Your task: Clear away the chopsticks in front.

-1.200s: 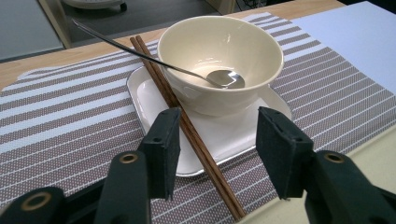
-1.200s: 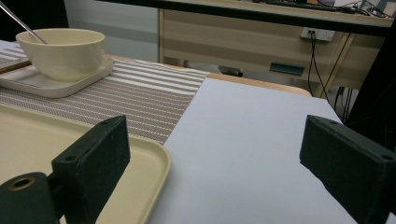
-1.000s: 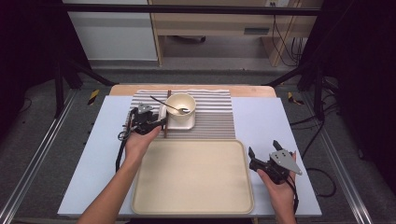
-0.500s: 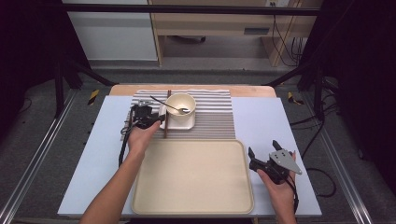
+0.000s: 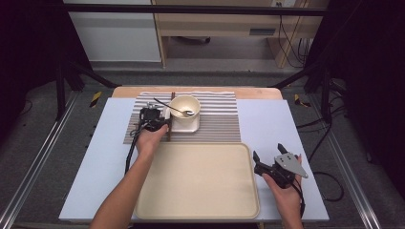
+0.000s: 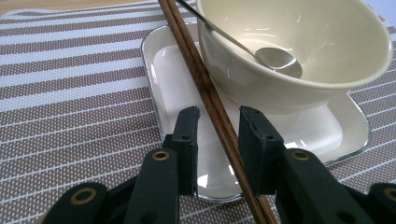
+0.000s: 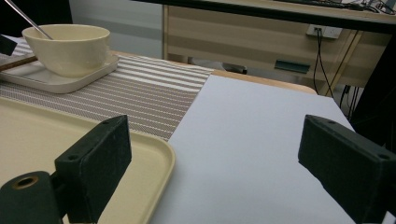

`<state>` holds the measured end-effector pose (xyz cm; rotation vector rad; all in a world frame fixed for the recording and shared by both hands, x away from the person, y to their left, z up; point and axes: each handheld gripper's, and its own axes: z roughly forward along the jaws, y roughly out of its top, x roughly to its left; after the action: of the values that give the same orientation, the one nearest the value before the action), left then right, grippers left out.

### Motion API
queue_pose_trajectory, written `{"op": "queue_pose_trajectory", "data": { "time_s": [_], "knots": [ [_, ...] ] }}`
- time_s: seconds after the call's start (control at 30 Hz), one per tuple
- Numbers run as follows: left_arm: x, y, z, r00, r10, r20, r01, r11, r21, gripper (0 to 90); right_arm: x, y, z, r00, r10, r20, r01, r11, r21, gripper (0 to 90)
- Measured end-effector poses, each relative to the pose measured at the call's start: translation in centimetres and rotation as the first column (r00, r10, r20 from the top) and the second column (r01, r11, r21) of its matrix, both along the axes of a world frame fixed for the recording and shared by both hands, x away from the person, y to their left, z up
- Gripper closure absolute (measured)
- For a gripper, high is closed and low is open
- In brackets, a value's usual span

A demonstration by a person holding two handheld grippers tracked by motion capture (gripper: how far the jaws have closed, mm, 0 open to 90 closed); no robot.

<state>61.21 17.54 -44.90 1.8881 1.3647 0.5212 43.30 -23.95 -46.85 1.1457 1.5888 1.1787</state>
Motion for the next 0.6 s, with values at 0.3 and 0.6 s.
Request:
{"op": "queue_pose_trajectory", "data": {
  "time_s": [0.3,0.6],
  "knots": [
    [0.26,-0.06,-0.37,1.0,0.005,-0.007,-0.005,0.9999,-0.013,69.4,-0.03,-0.01,0.0,1.0,0.001,-0.003,-0.001,1.0,0.002,9.9],
    [0.39,-0.35,-0.68,0.9999,0.006,-0.012,-0.006,0.9999,0.015,70.5,-0.03,-0.03,0.0,1.0,0.0,-0.006,0.0,1.0,-0.001,9.9]
  ]
}}
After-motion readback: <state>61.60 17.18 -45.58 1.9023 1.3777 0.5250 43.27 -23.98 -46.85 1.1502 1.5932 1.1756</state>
